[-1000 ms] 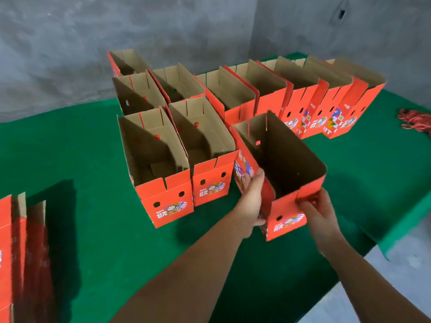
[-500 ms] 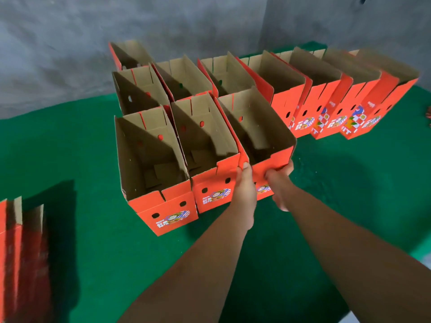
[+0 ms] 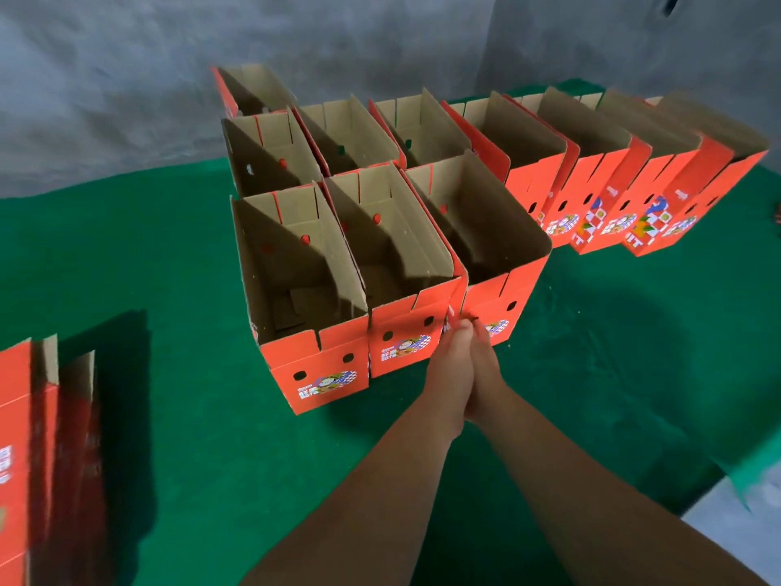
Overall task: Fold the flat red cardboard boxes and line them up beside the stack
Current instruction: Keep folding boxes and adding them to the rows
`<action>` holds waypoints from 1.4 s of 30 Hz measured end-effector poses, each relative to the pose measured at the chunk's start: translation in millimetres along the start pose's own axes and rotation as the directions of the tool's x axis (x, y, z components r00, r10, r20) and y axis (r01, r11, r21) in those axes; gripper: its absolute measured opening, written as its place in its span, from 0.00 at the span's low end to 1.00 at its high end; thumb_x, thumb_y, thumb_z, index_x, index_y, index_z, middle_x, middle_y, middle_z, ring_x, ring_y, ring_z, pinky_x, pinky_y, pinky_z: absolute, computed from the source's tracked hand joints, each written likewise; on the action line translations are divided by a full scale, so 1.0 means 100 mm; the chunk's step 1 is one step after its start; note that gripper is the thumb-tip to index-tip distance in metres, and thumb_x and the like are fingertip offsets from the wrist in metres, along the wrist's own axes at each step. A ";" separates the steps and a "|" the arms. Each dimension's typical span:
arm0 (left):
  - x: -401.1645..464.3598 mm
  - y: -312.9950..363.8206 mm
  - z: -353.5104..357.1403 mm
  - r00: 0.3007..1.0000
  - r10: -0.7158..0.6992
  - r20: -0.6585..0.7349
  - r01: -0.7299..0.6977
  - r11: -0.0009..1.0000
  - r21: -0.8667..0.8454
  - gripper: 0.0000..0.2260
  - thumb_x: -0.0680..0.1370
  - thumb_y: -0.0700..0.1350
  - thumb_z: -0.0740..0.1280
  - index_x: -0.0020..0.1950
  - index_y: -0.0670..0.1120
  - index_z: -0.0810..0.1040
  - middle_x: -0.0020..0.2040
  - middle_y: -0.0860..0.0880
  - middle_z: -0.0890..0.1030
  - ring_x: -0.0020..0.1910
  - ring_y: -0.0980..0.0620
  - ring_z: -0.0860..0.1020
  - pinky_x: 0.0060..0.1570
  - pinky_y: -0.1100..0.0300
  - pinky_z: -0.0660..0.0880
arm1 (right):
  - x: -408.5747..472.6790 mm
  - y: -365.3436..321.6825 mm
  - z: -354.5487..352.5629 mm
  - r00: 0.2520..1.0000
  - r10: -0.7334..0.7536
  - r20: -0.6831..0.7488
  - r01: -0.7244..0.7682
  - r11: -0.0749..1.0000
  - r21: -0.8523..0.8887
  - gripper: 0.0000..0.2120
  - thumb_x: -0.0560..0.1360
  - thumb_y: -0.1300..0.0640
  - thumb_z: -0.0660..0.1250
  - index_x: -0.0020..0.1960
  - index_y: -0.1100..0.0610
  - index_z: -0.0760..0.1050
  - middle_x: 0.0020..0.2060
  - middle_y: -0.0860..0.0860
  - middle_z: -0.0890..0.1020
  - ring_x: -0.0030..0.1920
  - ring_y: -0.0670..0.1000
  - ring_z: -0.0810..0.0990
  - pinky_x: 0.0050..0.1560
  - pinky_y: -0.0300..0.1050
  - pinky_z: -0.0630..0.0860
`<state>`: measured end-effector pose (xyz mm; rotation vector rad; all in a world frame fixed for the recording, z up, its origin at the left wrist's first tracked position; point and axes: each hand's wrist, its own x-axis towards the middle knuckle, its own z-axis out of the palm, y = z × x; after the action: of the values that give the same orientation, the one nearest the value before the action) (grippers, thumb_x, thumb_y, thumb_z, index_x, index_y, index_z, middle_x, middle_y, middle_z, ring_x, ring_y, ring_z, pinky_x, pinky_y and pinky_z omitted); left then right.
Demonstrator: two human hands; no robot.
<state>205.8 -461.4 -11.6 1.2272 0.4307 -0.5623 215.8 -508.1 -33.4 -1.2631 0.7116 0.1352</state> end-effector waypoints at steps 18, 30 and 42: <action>-1.83 -0.60 -3.90 0.480 0.718 -0.504 0.040 0.556 0.830 0.20 0.79 0.48 0.64 0.71 0.47 0.79 0.71 0.45 0.78 0.72 0.39 0.74 0.75 0.41 0.66 | -1.93 1.83 2.20 0.853 0.293 0.433 -0.034 0.857 -0.514 0.14 0.84 0.56 0.60 0.68 0.54 0.73 0.54 0.51 0.80 0.46 0.52 0.80 0.47 0.46 0.76; -1.97 -1.15 -3.96 0.802 0.551 -0.232 0.119 0.232 0.965 0.32 0.78 0.67 0.52 0.82 0.65 0.49 0.82 0.62 0.60 0.76 0.45 0.61 0.68 0.44 0.59 | -2.05 1.93 2.63 0.877 0.257 0.406 0.003 0.842 -0.540 0.04 0.80 0.56 0.67 0.46 0.52 0.77 0.43 0.51 0.83 0.41 0.52 0.81 0.45 0.44 0.75; -2.39 -0.78 -4.81 0.353 0.568 -0.743 -0.029 0.801 0.598 0.37 0.76 0.62 0.62 0.79 0.40 0.67 0.75 0.35 0.72 0.74 0.36 0.70 0.74 0.40 0.64 | -1.54 1.39 1.19 0.969 0.020 0.244 0.089 0.901 -0.424 0.04 0.73 0.58 0.67 0.47 0.56 0.80 0.40 0.51 0.83 0.40 0.51 0.78 0.45 0.48 0.71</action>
<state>-34.8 22.1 -66.7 2.0484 0.9870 0.4935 80.2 -311.5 -47.2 -1.6501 0.4557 0.4322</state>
